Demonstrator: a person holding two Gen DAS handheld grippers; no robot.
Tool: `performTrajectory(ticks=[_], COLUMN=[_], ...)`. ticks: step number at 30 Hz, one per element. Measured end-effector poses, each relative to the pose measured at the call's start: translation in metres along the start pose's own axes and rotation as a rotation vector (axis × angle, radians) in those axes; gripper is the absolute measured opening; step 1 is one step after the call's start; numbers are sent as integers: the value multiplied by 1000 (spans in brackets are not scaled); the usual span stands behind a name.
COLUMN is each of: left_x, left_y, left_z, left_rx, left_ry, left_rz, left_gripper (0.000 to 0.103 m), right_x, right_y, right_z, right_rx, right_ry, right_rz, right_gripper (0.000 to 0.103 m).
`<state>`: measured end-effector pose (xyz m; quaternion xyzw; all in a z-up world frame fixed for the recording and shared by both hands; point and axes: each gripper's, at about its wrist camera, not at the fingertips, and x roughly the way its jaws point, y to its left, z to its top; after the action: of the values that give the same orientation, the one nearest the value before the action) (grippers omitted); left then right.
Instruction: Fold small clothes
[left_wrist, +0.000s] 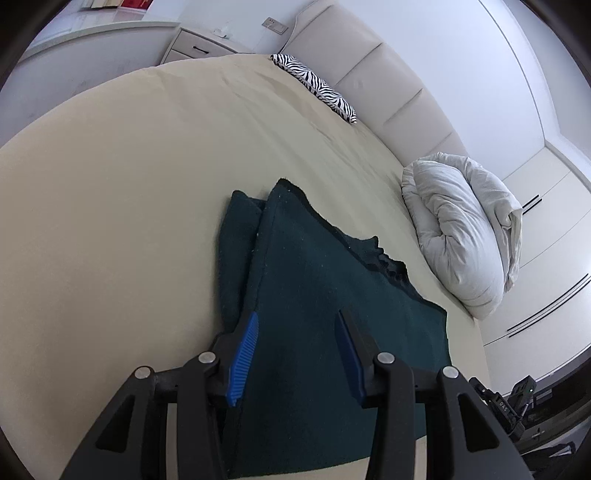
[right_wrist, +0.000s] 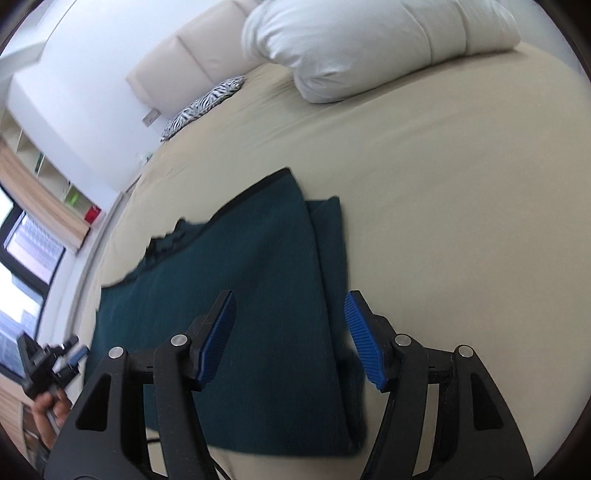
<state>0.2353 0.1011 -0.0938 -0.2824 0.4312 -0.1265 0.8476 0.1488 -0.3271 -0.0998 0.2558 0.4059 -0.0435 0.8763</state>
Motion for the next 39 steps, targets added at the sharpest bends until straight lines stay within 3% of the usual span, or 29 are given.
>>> performTrajectory(ticks=[5, 11, 16, 20, 26, 31, 35, 38, 39], left_x=[-4, -4, -11, -17, -20, -20, -22, -25, -25], left_y=[-4, -8, -3, -7, -8, -6, -7, -8, -7], left_z=[-16, -28, -34, -42, -50, -53, -57, -58, -59], left_rx=[67, 148, 139, 186, 212, 224, 244, 255, 253], left_ry=[-2, -3, -15, -22, -30, -26, -33, -44, -44], left_rz=[46, 131, 139, 156, 162, 167, 174, 190, 190], left_gripper=[44, 34, 25, 25, 25, 7, 4, 4, 4], right_x=[-15, -23, -27, -35, -39, -29, -24, -26, -27], right_y=[2, -3, -1, -3, -11, -11, -11, -11, -10], right_z=[-26, -38, -42, -45, -50, -56, -59, -59, -59], right_rx=[-21, -43, -78, -93, -88, -113, -124, -132, -137], right_ry=[4, 8, 9, -10, -7, 35, 49, 48, 44], right_rz=[-1, -34, -60, -94, -115, -121, -132, -147, -148], right_gripper=[59, 57, 55, 48, 46, 31, 22, 7, 6])
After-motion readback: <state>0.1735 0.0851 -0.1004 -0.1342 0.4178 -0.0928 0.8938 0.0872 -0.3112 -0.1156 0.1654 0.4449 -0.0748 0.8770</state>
